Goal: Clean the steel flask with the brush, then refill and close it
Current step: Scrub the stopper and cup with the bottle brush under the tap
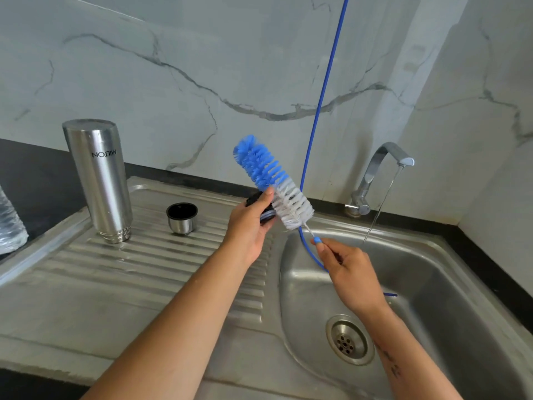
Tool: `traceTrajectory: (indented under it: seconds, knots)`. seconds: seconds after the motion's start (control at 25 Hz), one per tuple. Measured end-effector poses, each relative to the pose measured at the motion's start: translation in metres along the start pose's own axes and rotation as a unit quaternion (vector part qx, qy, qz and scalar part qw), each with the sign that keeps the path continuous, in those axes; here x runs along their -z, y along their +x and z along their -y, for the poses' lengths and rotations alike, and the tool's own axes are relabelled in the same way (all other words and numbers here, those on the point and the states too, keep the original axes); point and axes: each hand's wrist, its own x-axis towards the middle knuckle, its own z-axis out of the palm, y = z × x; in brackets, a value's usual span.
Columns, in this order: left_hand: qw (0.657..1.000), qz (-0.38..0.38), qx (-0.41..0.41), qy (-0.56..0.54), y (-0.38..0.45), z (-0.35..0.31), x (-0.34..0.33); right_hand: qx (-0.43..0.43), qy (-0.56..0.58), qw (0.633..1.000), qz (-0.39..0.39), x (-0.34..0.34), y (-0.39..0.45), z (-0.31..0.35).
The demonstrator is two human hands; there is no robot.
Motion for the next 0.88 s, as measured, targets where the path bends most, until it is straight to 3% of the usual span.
traceTrajectory:
  seconds: [0.12, 0.2, 0.32, 0.48, 0.64, 0.8, 0.88]
  knots:
    - [0.995, -0.083, -0.013, -0.044, 0.014, -0.015, 0.013, 0.012, -0.033, 0.998, 0.048, 0.001, 0.001, -0.005]
    - [0.999, -0.038, 0.017, -0.036, 0.007, -0.007, 0.007, 0.012, -0.027, 0.998, 0.056, 0.0, 0.002, -0.001]
    - [0.995, 0.076, 0.057, 0.021, -0.008, 0.013, -0.009, 0.009, -0.016, 1.0, 0.01, 0.0, 0.005, 0.008]
    - [0.996, 0.053, 0.02, -0.062, 0.009, -0.006, -0.001, -0.002, -0.013, 0.997, 0.079, 0.006, 0.003, 0.004]
    - [0.996, 0.079, 0.047, 0.006, -0.006, 0.01, -0.008, 0.01, -0.013, 1.0, 0.026, 0.001, 0.01, 0.008]
    - [0.996, 0.047, 0.006, -0.078, 0.008, -0.007, 0.001, 0.0, -0.013, 0.995, 0.102, 0.006, 0.001, 0.004]
    - [0.996, 0.062, 0.018, -0.061, 0.002, -0.004, -0.001, 0.005, -0.019, 0.998, 0.067, 0.005, 0.003, 0.006]
